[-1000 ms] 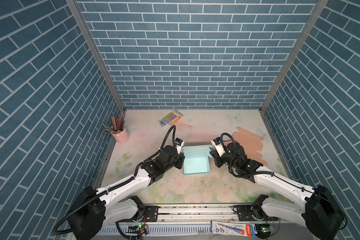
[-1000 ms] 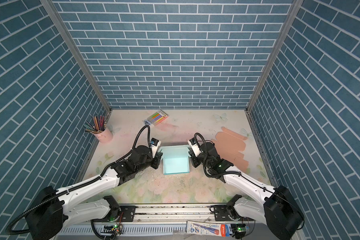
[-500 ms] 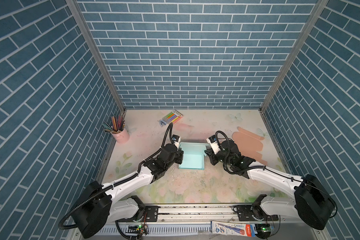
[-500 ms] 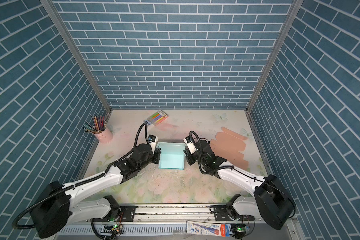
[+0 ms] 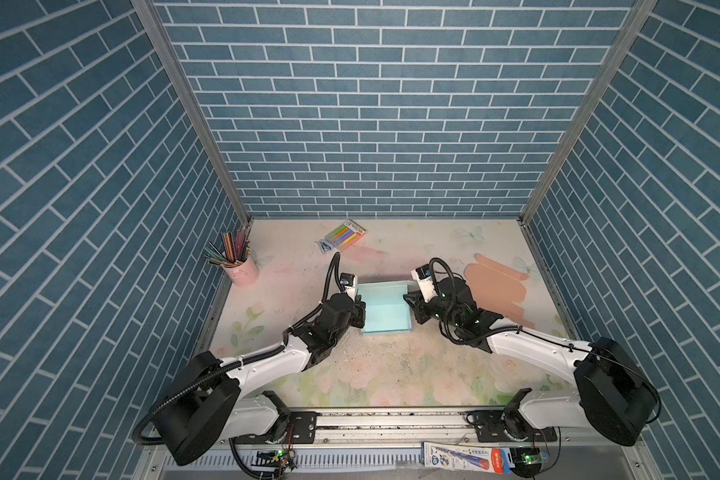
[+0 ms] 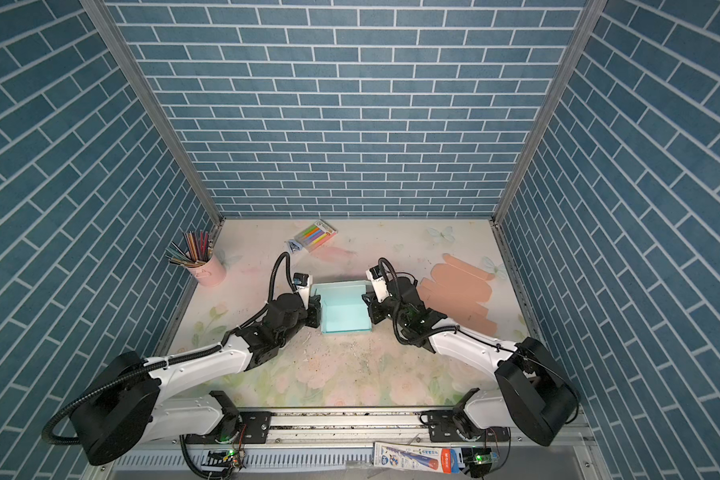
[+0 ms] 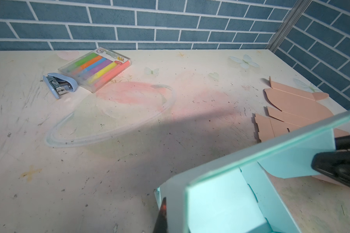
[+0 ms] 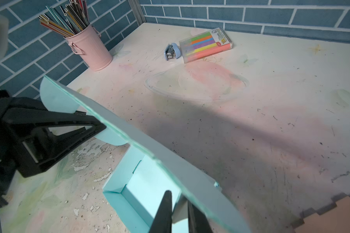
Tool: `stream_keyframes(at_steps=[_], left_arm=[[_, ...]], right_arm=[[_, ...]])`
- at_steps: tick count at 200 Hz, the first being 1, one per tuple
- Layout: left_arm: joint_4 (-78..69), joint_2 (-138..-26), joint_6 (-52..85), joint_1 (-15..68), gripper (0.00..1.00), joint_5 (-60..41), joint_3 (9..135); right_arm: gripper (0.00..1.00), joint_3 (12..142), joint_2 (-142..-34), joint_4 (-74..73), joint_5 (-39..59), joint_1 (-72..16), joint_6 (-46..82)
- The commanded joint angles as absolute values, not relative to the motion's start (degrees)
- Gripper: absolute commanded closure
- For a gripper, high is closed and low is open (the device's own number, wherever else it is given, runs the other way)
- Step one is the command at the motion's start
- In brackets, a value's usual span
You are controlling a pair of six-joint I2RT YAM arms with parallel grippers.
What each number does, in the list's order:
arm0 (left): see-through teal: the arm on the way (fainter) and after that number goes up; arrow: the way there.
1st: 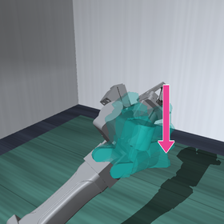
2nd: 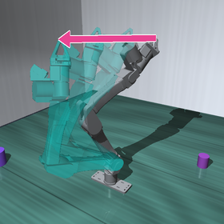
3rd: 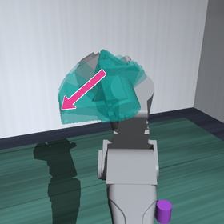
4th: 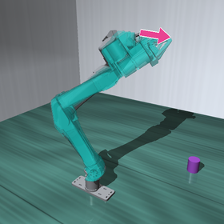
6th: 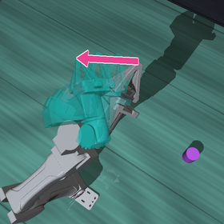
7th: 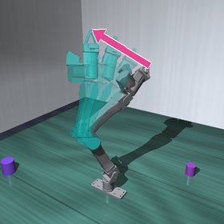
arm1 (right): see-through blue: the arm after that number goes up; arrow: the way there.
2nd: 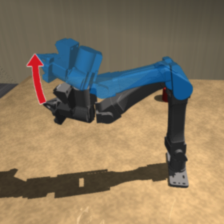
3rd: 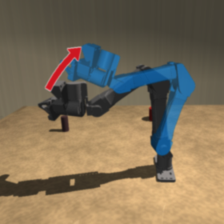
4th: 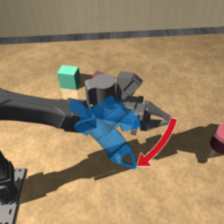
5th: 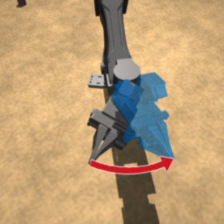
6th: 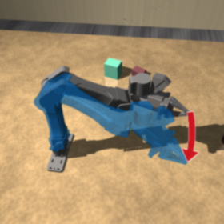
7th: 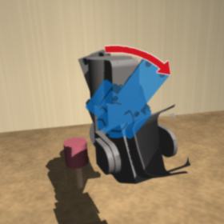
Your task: Fold the paper box
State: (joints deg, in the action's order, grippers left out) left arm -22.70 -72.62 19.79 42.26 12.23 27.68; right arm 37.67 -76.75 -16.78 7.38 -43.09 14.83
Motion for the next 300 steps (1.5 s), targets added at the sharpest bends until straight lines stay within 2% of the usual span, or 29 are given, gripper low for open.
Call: stream_keyframes(at_steps=[1,39,65,131,212,268,300], left_arm=[[-30.80,-73.58,20.87,44.03,0.99,9.97,25.80],[-32.85,-74.50,23.80,46.71,0.98,14.65,24.44],[-29.28,-74.69,26.38,47.98,0.97,19.52,25.58],[-33.65,-74.92,26.91,51.18,0.94,22.32,22.55],[-41.13,-76.07,26.73,54.26,0.94,25.23,14.57],[-41.86,-76.20,26.90,56.75,0.93,27.14,13.53],[-37.52,-74.73,27.22,58.07,0.93,28.10,15.46]], right_arm=[[0.84,37.99,-76.99,-20.22,10.17,-44.71,16.01],[0.84,37.62,-75.79,-17.42,8.27,-46.63,14.65],[0.85,36.09,-74.19,-16.08,6.38,-48.25,14.22],[0.86,30.16,-70.85,-18.70,5.68,-49.21,15.65],[0.86,29.50,-71.85,-19.12,5.38,-50.47,16.63],[0.86,29.08,-72.41,-18.67,4.94,-50.78,16.61],[0.86,29.35,-72.16,-20.23,6.11,-50.96,16.86]])
